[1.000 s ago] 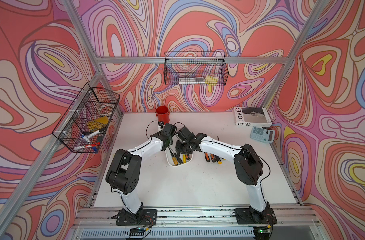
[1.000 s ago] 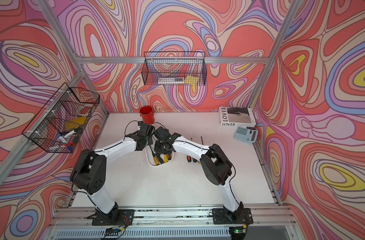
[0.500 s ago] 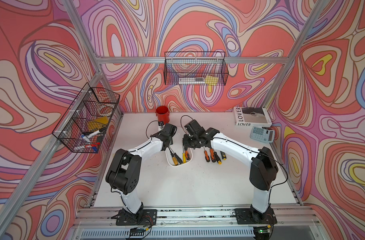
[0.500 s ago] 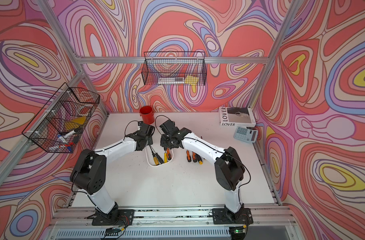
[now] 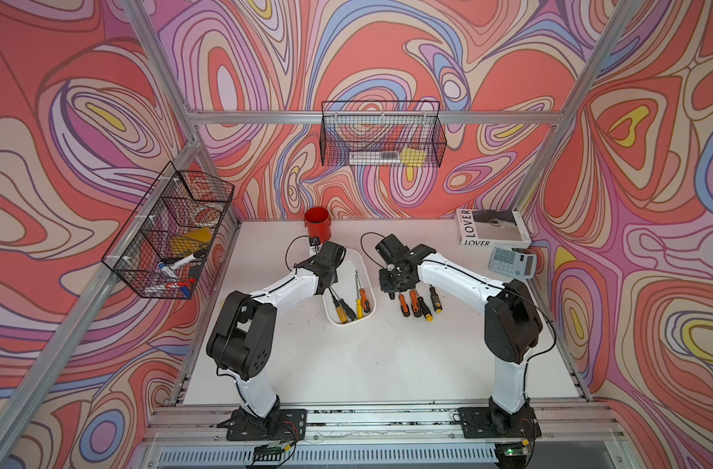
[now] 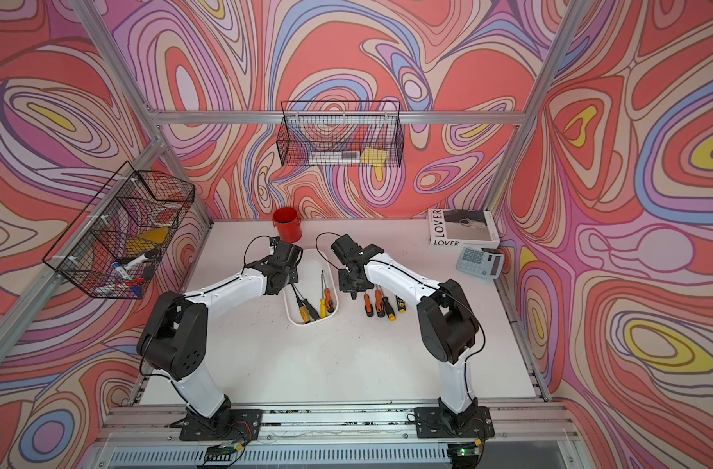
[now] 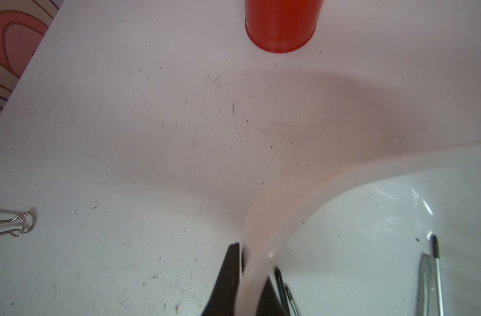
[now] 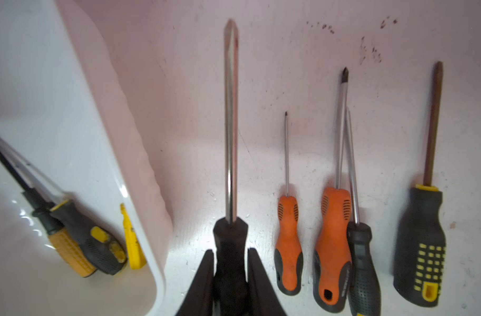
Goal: Take out the screwdriver from the storage box
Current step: Place the screwdriver at the center of the board.
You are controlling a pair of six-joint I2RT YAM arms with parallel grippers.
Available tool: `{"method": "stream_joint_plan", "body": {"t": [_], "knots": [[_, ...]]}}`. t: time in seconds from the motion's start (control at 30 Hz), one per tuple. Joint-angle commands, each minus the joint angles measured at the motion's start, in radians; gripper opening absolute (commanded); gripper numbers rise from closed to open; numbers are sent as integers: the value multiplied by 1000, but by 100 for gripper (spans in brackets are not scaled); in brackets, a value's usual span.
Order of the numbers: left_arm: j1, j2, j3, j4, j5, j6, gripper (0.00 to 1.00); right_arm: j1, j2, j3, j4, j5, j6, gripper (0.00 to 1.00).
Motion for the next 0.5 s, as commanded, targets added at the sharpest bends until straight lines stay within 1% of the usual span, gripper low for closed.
{"method": "stream_joint_plan", "body": {"t": [0.0,0.1,0.3,0.47], "knots": [[-5,-22,16,-51,-58,44,0,0,28,-4,-44,20,-76,0],[-6,-25,21,-58,-68,50,0,-1,62,-6,-61,23,-88,0],[-6,-28,21,-64,-68,44,0,-3,115,-29,-37,-14,-68,0],[-6,-28,18,-64,-72,48,0,-6,151,-54,-17,14,-41,0]]}}
